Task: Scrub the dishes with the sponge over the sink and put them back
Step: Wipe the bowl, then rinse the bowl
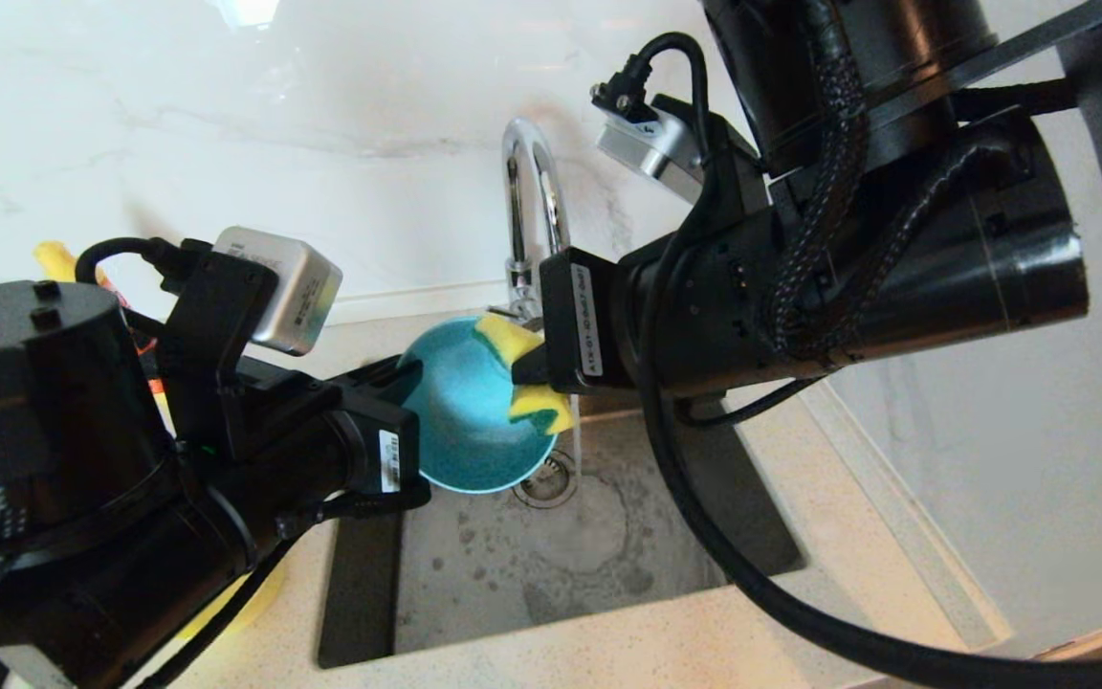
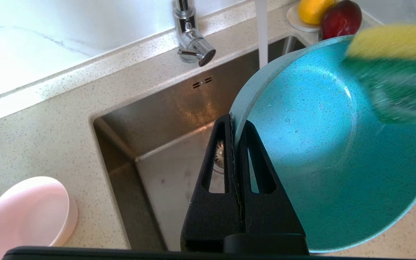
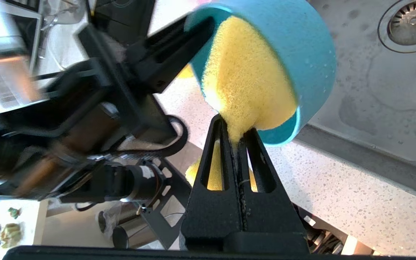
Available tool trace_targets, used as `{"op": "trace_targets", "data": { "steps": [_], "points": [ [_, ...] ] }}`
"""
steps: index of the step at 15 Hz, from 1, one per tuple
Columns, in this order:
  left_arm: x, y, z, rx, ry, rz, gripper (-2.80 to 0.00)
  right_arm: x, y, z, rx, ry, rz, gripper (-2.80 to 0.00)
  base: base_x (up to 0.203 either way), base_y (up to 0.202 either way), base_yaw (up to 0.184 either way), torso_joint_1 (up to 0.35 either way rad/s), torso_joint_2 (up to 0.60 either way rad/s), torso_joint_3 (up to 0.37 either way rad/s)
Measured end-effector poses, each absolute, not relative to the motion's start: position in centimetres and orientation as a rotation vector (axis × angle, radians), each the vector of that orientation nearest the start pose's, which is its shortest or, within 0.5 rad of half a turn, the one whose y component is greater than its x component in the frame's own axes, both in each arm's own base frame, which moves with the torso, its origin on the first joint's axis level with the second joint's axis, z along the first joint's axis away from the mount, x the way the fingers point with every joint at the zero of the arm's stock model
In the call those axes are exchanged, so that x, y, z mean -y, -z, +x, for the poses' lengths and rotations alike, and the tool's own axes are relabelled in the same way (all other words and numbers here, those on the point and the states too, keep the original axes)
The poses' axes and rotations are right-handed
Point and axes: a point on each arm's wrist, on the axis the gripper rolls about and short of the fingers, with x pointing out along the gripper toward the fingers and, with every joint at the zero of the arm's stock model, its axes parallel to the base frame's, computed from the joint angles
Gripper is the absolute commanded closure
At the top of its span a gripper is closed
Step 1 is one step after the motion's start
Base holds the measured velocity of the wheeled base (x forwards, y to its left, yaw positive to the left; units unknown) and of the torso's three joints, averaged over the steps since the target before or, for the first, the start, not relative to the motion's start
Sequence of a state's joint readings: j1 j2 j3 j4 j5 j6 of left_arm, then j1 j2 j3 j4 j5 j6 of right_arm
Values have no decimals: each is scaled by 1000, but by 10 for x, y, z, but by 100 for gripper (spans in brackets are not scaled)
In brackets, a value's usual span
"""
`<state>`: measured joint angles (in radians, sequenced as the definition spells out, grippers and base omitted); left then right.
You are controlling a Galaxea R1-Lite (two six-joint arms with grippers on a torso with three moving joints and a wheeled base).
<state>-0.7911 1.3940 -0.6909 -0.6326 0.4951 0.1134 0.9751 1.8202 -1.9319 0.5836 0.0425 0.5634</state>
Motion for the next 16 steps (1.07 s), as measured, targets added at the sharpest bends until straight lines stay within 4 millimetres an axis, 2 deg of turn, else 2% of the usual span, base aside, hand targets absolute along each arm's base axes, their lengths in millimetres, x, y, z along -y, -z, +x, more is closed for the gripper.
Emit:
{"op": "trace_targets", "data": {
  "steps": [3, 8, 12, 16],
  "points": [
    [156, -230, 170, -52, 295, 158, 0, -265, -347, 176, -692, -849, 292, 0, 0, 0, 0, 0, 0, 0],
    [152, -220, 173, -131, 259, 143, 0, -243, -370, 149, -656, -895, 305, 0, 0, 0, 0, 0, 0, 0],
    [145, -207, 173, -346, 211, 86, 0, -215, -381, 134, -666, -879, 300, 0, 0, 0, 0, 0, 0, 0],
    [143, -207, 178, -612, 151, -63, 0, -197, -376, 131, -684, -823, 291, 0, 0, 0, 0, 0, 0, 0]
  ]
}}
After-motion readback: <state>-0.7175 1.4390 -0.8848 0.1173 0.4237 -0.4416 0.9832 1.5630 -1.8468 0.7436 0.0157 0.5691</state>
